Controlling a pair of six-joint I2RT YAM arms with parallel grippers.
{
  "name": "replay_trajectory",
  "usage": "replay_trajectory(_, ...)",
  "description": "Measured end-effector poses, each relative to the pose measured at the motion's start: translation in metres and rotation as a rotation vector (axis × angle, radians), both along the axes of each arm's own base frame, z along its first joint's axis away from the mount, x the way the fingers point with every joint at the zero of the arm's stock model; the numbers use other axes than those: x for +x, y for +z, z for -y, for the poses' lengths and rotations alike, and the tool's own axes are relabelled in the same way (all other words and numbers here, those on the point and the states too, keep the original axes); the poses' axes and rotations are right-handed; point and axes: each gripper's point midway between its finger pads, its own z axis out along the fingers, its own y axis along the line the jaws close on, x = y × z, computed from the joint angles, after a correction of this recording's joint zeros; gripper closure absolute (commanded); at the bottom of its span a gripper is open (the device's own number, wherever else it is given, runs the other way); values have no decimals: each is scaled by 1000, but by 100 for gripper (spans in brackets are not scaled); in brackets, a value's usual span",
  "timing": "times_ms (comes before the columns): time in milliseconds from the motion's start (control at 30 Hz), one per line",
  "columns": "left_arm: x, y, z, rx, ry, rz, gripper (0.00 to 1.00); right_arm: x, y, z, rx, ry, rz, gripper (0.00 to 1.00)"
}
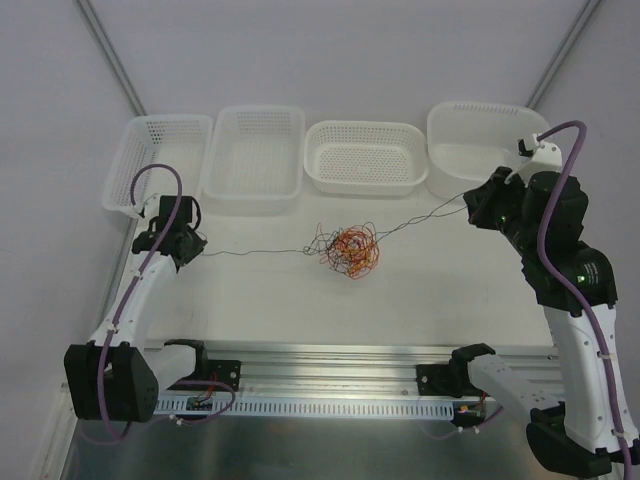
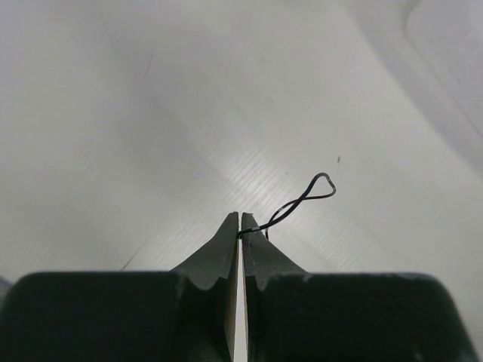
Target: Untangle the cables
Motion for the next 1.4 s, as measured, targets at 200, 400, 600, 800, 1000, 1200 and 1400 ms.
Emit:
replay_trajectory(200,18,74,-27,93,20,131,100,5,-46,30,-24,-124,-118,99)
replay_trajectory(400,11,118,-57,244,36,160,100,6,-108,67,-4,-278,-299,99)
replay_trajectory(600,-8,118,-73,316,23,102,100,2,-150,74,55,-307,-420,99)
replay_trajectory(800,-15,70,-52,224,-77,15,100,1,-172,54,119,-225,-478,87)
replay_trajectory(1000,-32,15,-25,83,-178,-102,74,-7,-206,30,113,-138,-578,43)
replay_trajectory(1200,-35,16,5,-36,-269,-41,23,-13,-209,23,55,-101,-578,15)
replay_trajectory(1400,-37,42,58,-154,-476,90,13,-21,-191,2,2,7,-494,10)
